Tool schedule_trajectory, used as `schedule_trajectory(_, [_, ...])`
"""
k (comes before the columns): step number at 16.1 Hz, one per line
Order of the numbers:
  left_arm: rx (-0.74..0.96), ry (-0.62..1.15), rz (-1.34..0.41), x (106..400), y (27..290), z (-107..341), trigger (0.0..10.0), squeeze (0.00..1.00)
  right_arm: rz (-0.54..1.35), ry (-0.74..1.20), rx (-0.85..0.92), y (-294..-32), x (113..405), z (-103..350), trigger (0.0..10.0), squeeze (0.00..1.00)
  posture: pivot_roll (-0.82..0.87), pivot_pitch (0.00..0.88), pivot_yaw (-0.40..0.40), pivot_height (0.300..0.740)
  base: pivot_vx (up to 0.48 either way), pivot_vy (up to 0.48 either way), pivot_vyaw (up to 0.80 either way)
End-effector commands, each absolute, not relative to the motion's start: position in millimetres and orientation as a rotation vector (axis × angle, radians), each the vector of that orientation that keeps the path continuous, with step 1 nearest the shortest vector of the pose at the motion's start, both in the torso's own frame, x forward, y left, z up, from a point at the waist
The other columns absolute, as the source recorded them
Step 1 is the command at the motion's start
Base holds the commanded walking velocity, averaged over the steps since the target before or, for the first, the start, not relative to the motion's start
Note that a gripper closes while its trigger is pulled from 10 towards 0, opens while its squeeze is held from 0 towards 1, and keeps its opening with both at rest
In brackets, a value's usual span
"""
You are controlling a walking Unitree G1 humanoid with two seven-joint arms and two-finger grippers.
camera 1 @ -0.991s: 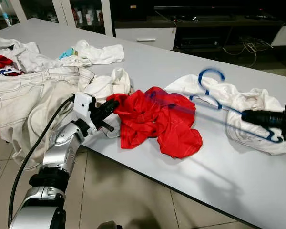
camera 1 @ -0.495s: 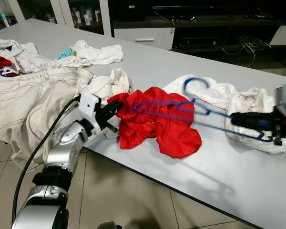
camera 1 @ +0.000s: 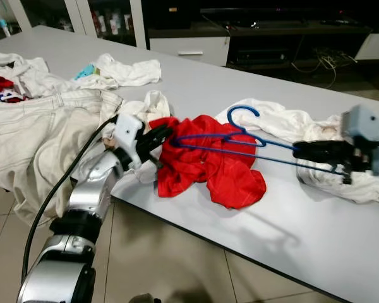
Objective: Hang hanger
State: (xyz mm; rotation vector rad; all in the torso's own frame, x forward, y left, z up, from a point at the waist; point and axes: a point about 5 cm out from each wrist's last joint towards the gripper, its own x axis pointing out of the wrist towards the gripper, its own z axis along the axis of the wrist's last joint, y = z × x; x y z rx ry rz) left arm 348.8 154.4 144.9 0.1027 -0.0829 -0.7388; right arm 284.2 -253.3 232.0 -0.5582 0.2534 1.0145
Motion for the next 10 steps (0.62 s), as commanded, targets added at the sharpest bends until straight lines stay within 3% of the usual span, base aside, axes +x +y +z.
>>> schedule_trajectory(1, [0.147,-0.095,-0.776,350.3,146.8,149.6,10.0,0.0,0.979,0.225,-0.58,-248.0,290.1,236.0,10.0,0.0,-0.08,0.0,0.027,0.74,0.0,0.0,0.0])
schedule_trajectory(10, [0.205,-0.207,-0.91,346.2,106.4,165.7,10.0,0.0,0.967,0.248,-0.536,-229.2,297.8,217.2,10.0,0.0,-0.08,0.0,0.026,0.74,0.0,0.0,0.0])
